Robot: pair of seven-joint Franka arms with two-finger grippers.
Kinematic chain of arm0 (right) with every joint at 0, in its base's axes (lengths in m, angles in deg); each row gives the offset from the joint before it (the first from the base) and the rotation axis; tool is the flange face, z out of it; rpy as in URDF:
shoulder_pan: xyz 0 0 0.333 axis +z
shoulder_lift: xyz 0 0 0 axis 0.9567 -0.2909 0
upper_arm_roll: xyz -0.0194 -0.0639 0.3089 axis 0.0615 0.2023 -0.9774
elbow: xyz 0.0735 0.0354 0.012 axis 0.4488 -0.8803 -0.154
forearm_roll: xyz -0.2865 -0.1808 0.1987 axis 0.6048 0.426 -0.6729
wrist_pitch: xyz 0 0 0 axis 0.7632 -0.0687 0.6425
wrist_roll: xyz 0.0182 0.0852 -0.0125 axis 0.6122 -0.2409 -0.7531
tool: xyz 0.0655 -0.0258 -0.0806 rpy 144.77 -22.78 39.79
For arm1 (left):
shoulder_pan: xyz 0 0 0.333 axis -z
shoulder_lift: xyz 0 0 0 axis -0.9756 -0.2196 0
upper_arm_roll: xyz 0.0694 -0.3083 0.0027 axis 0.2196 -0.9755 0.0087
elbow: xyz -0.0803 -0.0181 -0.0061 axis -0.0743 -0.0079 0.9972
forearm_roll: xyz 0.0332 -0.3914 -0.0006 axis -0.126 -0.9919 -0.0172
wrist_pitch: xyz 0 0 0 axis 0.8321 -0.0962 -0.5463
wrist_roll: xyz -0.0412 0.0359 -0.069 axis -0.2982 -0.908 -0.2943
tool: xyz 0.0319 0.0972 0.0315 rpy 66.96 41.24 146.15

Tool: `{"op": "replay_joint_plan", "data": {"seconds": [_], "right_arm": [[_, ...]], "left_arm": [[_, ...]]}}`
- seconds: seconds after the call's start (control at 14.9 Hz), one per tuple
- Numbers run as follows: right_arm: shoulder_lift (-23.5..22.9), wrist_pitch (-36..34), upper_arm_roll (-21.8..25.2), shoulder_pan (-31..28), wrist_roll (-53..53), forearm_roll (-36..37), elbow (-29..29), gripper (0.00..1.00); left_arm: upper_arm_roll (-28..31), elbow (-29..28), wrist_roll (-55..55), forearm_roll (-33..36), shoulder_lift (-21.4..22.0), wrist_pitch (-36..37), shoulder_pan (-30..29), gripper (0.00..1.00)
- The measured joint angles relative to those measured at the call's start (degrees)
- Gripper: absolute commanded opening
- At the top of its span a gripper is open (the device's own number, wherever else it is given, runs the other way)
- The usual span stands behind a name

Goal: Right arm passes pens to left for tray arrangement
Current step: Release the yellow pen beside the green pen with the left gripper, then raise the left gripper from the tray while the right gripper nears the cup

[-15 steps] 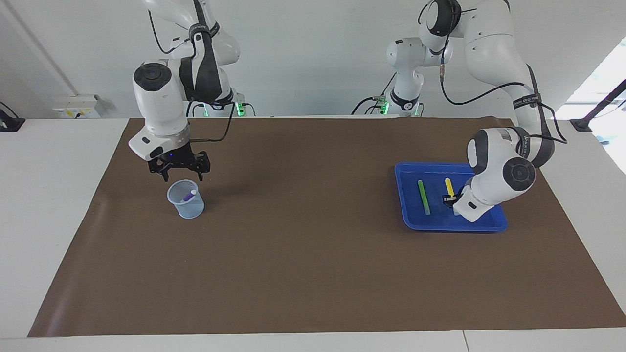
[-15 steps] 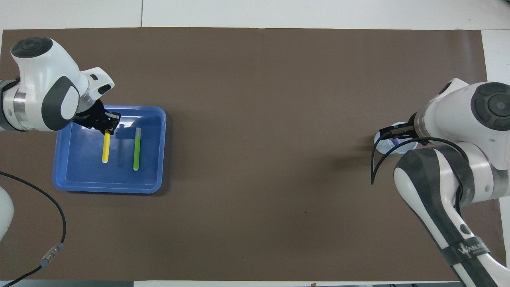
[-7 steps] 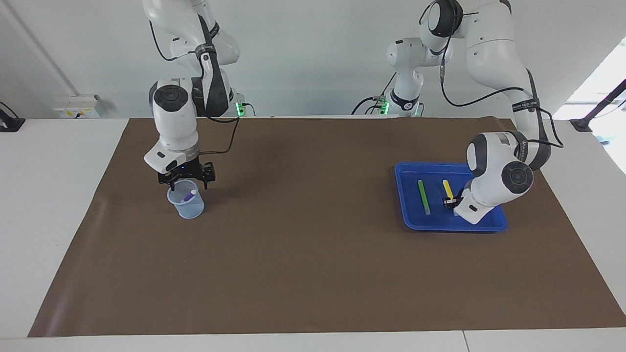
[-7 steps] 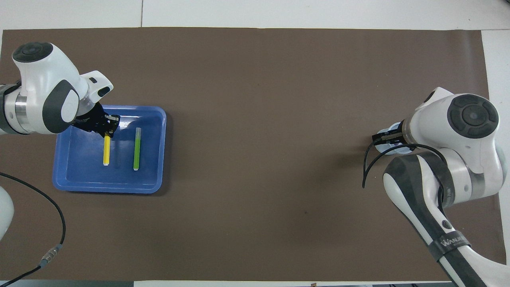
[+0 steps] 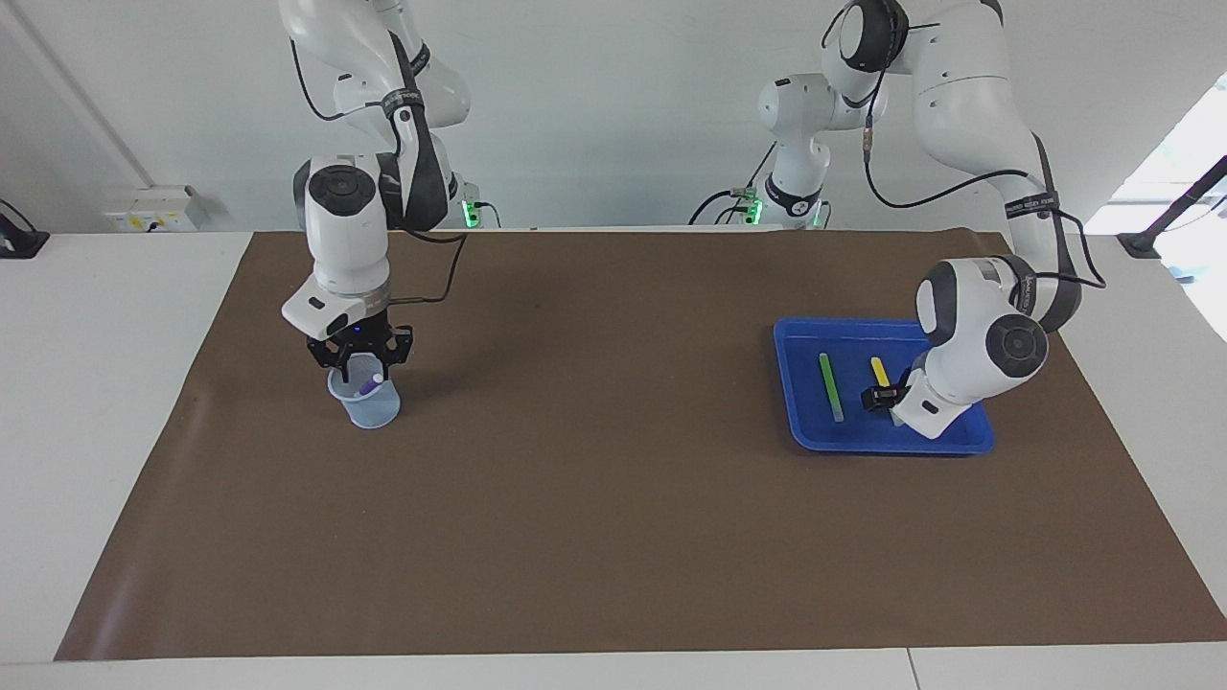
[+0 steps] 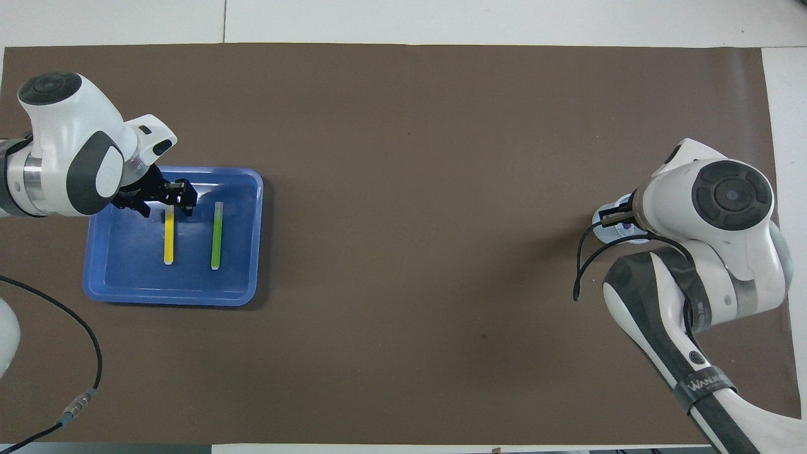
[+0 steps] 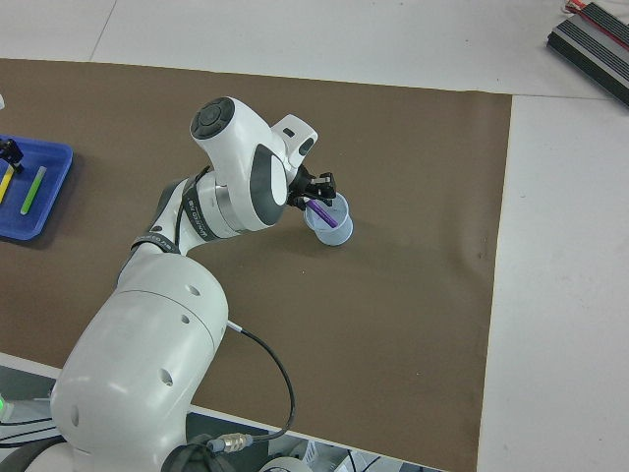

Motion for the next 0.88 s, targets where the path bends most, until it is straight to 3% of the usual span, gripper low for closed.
{"op": "replay_joint_plan", "data": {"seconds": [0.2,0.4,0.61,0.88], "right_arm": [[0.0,0.91,0.05,-0.06,0.0,0.06,-0.41,0.54],[0.0,1.57,0.12,-0.08,0.0,0.07,-0.56,0.5],[0.0,2.94,0.22,-0.12,0.0,0.08,-0.66,0.3],[-0.05,4.72,0.38,-0.43,0.0,0.1,-0.81,0.3]], "left_arm": [[-0.11,1.06,0.0,-1.07,1.27,1.05,0.0,1.0],[-0.15,2.43,0.03,-7.01,5.26,3.69,0.0,1.0],[-0.14,2.96,1.01,-13.43,11.06,8.48,-0.02,1.0],[-0.2,3.13,7.63,-19.25,17.81,12.6,0.0,1.0]]}}
